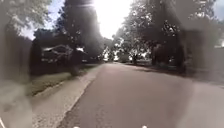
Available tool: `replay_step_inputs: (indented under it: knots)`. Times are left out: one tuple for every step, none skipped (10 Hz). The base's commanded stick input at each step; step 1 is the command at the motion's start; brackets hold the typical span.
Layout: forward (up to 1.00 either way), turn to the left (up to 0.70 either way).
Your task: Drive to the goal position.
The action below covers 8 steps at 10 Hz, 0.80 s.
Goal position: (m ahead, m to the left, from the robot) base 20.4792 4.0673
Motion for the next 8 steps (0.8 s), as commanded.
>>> replay_step_inputs:
  knots:
    - [1.0, 0.0]
    - [1.0, 0.0]
    - [1.0, 0.0]
    - [1.0, 0.0]
    - [1.0, 0.0]
    - [1.0, 0.0]
    - [1.0, 0.0]
    - [1.0, 0.0]
